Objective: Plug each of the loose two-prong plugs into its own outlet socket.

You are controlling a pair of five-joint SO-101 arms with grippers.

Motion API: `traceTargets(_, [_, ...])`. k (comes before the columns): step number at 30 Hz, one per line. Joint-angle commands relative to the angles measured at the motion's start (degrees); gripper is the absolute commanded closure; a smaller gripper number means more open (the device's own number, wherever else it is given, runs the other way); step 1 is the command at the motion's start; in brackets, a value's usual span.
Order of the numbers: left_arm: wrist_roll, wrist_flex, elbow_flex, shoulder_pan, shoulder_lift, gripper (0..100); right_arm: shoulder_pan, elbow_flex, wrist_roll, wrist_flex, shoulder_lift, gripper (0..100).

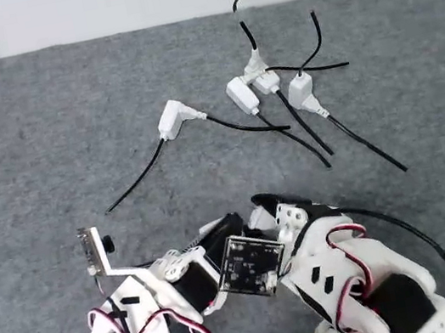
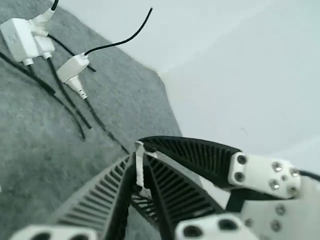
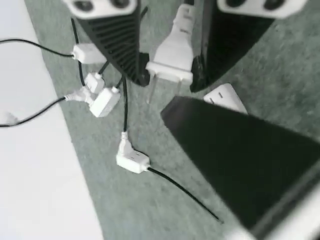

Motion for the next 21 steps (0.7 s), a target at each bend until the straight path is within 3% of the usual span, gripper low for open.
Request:
traceTargets(1, [0.1,-2.5,-2.7,-0.3,-0.6,98,0.9,-0.6,0.6,-2.1,2.2,99.1])
traceTargets(15, [-0.2,-2.6,0.0,-1.6,-0.6,98,0.1,-6.5,-0.8,0.7,6.7,99.1])
traceTargets(21, [-0.2,-2.7,0.4,-1.6,-0.6,98,-6.7,-9.8,-2.6,4.4,6.6,99.0])
